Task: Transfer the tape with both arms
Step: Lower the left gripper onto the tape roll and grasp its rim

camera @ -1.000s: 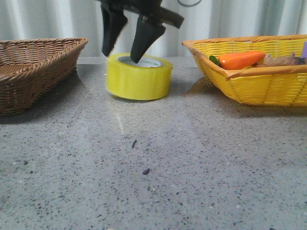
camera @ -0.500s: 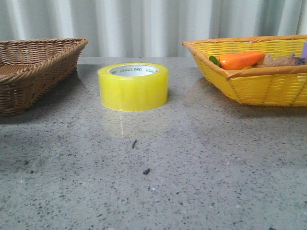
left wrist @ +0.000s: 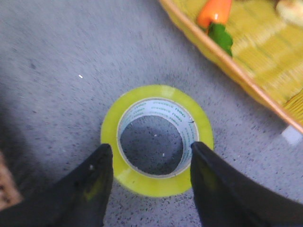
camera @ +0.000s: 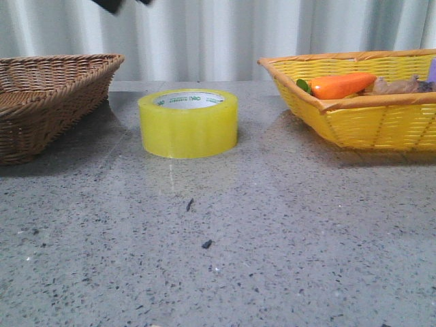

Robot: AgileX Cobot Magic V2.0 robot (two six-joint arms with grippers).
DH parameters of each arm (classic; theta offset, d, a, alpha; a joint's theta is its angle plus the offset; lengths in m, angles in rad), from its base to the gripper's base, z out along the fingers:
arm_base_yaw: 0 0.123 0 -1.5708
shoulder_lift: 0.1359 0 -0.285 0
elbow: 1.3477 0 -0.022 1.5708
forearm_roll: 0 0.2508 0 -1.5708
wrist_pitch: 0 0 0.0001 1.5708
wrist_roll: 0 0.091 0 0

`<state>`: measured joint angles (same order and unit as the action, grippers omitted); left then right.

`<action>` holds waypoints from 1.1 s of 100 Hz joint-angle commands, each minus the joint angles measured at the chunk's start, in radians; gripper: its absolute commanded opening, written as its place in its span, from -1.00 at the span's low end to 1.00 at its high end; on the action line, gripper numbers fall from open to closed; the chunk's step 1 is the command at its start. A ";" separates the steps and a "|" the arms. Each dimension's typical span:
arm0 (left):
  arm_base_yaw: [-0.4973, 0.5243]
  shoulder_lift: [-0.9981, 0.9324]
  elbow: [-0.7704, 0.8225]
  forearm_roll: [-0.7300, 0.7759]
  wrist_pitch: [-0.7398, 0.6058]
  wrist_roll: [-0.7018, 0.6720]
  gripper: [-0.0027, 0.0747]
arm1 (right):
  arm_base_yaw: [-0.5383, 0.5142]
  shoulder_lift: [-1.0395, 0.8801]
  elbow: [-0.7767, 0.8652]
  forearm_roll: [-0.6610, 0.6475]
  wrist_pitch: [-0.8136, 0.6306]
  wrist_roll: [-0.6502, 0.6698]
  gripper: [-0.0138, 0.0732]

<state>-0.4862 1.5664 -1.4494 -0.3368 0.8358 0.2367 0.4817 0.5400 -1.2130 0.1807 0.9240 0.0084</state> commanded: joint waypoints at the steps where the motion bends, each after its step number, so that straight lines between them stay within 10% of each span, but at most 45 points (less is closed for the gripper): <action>1: -0.008 0.069 -0.135 -0.018 0.069 0.004 -0.08 | 0.002 -0.050 0.026 -0.037 -0.088 0.047 -0.80; 81: 0.001 0.326 -0.233 0.058 0.089 -0.034 0.20 | 0.002 -0.054 0.025 -0.024 -0.024 0.083 -0.80; 91: 0.001 0.332 -0.233 0.058 0.089 -0.034 -0.10 | 0.002 -0.047 0.025 -0.024 -0.020 0.083 -0.80; 103: 0.001 0.323 -0.240 0.058 0.102 -0.030 -0.98 | 0.002 -0.041 0.025 -0.024 -0.022 0.083 -0.80; 110: 0.003 0.300 -0.266 0.058 0.114 -0.023 -0.98 | 0.002 -0.039 0.025 -0.024 -0.028 0.083 -0.80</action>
<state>-0.4831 1.9472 -1.6633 -0.2461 0.9678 0.2156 0.4817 0.4762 -1.1713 0.1555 0.9771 0.0918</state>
